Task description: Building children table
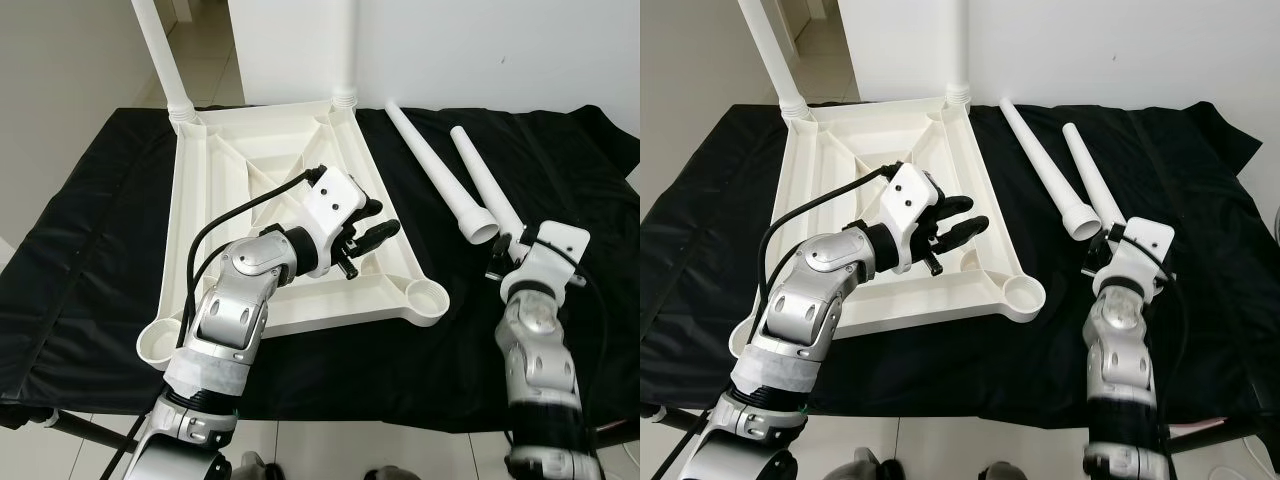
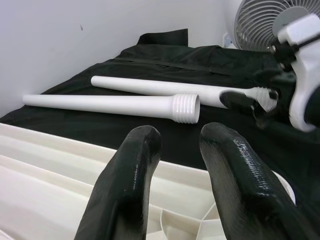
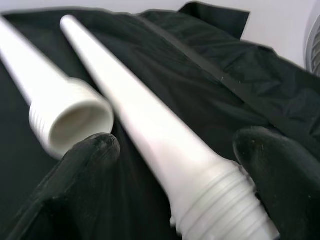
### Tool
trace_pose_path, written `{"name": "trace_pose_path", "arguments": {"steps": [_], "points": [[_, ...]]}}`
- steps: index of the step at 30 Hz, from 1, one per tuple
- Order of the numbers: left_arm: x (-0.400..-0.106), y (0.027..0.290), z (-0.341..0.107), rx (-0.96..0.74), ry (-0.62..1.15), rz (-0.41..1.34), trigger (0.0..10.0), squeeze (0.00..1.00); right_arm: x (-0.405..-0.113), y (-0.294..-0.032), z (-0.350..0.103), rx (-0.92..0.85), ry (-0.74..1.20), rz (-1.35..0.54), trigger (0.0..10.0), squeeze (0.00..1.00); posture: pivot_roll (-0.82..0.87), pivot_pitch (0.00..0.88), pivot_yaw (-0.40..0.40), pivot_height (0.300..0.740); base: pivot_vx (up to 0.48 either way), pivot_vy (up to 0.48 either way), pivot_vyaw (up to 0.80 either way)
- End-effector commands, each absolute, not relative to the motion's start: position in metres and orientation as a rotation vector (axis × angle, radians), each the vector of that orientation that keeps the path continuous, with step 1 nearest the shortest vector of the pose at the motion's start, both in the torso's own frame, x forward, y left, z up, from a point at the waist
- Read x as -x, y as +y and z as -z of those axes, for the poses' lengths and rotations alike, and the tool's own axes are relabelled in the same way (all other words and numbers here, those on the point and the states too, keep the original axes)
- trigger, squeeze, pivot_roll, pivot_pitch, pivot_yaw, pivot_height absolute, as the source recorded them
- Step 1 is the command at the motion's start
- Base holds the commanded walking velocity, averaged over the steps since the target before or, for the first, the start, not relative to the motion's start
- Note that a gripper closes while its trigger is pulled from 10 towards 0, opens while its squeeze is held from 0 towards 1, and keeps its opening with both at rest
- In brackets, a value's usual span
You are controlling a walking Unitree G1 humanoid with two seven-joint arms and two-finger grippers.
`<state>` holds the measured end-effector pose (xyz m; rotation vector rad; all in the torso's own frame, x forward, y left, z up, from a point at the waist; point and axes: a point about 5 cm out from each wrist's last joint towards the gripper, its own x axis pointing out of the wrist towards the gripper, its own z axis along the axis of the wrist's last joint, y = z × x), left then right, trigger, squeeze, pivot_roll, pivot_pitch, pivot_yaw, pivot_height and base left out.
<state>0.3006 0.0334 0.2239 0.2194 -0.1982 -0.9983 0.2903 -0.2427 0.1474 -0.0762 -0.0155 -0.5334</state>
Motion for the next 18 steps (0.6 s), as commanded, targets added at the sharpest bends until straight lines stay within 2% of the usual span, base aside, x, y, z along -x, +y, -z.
{"name": "trace_pose_path", "arguments": {"steps": [1,13,18], "points": [[-0.307,0.04,-0.228,-0.193,-0.215,0.803,10.0,0.0,-0.288,-0.24,-0.145,0.072,0.004,0.532,10.0,0.0,-0.16,0.082,0.054,0.74,0.0,0.0,0.0],[-0.308,0.039,-0.231,-0.19,-0.22,0.792,10.0,0.0,-0.277,-0.241,-0.143,0.089,0.063,0.511,10.0,0.0,-0.16,0.097,0.061,0.74,0.0,0.0,0.0],[-0.309,0.038,-0.233,-0.19,-0.226,0.787,10.0,0.0,-0.266,-0.256,-0.13,0.176,0.151,0.598,10.0,0.0,-0.15,0.101,0.061,0.74,0.0,0.0,0.0]]}}
